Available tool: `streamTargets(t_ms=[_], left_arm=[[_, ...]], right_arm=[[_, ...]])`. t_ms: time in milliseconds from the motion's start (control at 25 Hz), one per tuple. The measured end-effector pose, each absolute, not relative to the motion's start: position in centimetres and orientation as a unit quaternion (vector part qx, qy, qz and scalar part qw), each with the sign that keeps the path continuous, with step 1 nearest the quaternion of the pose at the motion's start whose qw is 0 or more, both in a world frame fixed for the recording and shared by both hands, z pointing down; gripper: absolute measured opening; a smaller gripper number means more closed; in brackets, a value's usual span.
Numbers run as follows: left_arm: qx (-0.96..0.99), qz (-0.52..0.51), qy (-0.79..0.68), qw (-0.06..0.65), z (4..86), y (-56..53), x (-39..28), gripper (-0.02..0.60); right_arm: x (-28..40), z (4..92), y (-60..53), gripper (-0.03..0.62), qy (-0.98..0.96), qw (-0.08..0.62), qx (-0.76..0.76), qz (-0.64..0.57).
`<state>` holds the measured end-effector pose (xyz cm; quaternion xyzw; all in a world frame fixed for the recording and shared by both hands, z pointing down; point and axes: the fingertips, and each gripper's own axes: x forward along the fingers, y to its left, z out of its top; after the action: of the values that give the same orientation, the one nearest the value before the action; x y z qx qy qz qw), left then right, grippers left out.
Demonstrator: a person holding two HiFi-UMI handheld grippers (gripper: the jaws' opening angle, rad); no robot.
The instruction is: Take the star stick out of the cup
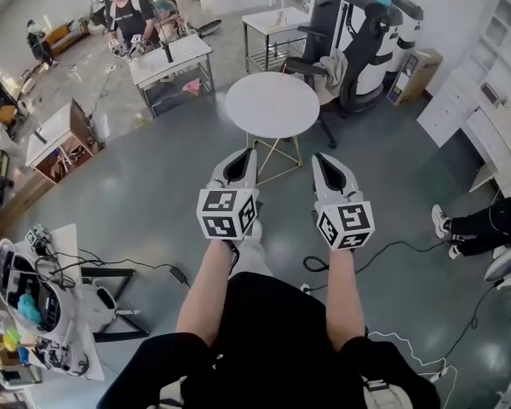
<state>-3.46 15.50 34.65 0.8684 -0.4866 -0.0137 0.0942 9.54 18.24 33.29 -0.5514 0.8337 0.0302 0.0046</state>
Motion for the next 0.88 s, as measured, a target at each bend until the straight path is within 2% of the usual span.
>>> streamTargets(t_ms=[360, 720, 880], left_arm=[[0.87, 0.002, -0.474, 0.133, 37.7, 5.8, -1.2, 0.003], [0.865, 0.069, -0.475, 0.147, 41.8, -5.1, -0.9, 0.003], [0.866, 0.085, -0.464, 0.164, 43.8, -10.3, -0.9, 0.003]], right_arm=[[11.4, 35.9, 9.8, 0.005, 0.827, -0.015, -0.562, 0.001], [13.5, 40.5, -0.5, 0.005, 0.81, 0.029, -0.58, -0.076], [13.0, 42.1, -6.5, 0.005, 0.807, 0.022, -0.582, -0.094]])
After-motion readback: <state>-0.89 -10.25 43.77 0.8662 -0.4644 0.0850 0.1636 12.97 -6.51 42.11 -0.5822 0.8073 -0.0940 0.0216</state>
